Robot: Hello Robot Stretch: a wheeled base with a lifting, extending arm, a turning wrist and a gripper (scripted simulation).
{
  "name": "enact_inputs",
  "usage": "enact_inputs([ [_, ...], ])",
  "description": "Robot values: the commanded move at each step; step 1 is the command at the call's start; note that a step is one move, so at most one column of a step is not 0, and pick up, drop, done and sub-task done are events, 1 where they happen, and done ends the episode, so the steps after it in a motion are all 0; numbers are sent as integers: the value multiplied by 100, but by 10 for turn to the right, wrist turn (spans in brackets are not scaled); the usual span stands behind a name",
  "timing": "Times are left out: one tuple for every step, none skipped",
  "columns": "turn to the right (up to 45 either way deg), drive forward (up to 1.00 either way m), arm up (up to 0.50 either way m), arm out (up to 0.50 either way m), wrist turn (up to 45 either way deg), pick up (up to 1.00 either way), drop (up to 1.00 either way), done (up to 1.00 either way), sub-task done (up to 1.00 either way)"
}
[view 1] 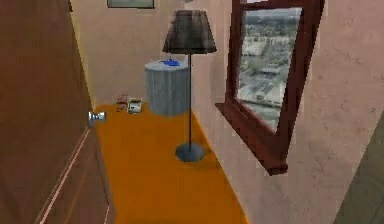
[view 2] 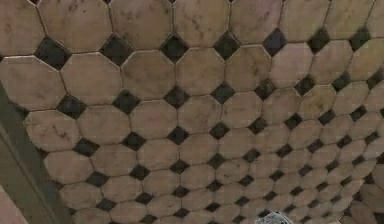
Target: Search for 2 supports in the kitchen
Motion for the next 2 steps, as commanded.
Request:
enact_inputs([
  [-150,0,0,0,0,0,0,0,0],
  [0,100,0,0,0,0,0,0,0],
])
